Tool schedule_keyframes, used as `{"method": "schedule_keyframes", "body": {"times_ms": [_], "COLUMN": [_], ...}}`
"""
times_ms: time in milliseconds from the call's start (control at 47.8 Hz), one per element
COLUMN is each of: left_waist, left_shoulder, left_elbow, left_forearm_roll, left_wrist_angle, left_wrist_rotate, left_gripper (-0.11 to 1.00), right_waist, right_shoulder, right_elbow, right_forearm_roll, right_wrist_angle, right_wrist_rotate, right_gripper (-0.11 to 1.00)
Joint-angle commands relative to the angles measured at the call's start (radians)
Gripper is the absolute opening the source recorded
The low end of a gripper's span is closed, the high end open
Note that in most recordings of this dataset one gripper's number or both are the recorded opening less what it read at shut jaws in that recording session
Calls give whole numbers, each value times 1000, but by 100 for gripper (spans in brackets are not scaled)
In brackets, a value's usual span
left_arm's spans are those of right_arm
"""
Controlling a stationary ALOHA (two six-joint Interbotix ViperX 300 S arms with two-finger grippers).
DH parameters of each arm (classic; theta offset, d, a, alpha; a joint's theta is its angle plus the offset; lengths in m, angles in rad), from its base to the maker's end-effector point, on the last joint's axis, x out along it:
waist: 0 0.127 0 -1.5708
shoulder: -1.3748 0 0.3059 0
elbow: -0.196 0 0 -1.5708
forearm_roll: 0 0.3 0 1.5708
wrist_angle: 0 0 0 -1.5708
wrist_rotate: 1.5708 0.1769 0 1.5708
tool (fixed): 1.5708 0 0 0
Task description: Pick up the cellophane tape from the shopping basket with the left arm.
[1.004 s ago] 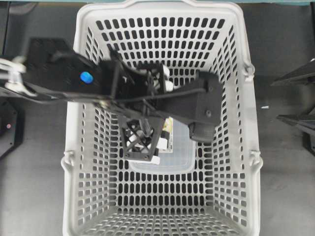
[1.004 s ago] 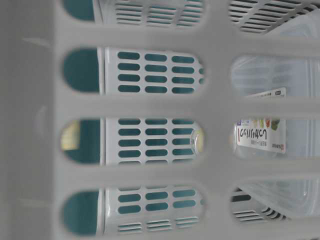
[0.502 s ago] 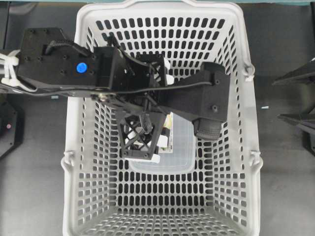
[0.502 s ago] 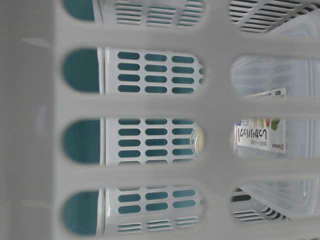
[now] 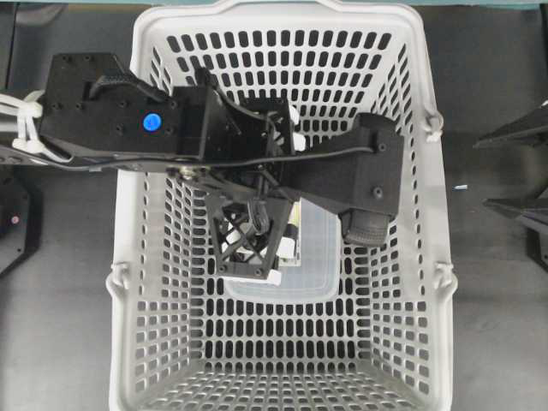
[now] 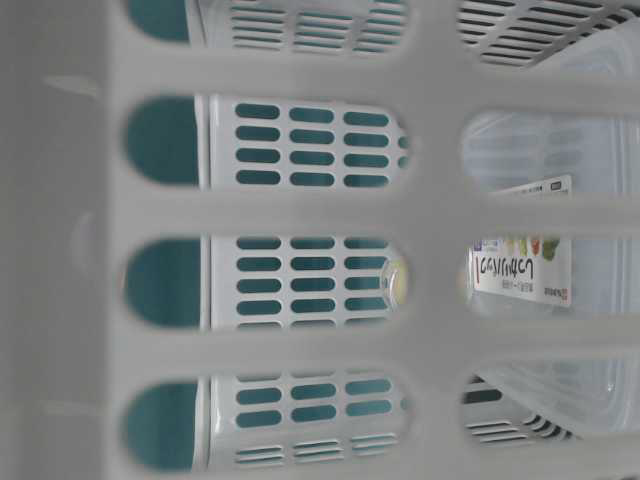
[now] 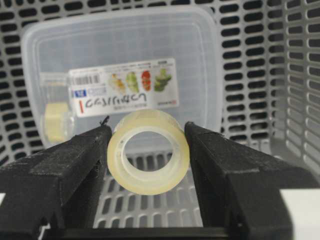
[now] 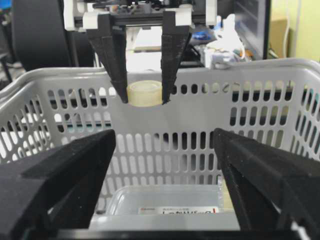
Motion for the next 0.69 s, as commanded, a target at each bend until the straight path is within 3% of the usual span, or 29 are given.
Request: {"method": "schedule_keyframes", "body": {"times_ms": [0, 670], "left_waist": [-3, 0], "left_shoulder": [-14, -8], "left_elbow": [-20, -28], "left_forearm_roll": [3, 3], "left_wrist_angle": [-3, -9], "left_wrist_rotate": [2, 3], "left_gripper": [50, 50], "right_waist": [2, 2], "right_shoulder": [6, 6], "right_elbow": [-21, -21], "right_forearm_roll": [3, 3], "right_wrist_angle": [-8, -8], "right_wrist_rotate": [0, 0], "right_gripper": [76, 76]}}
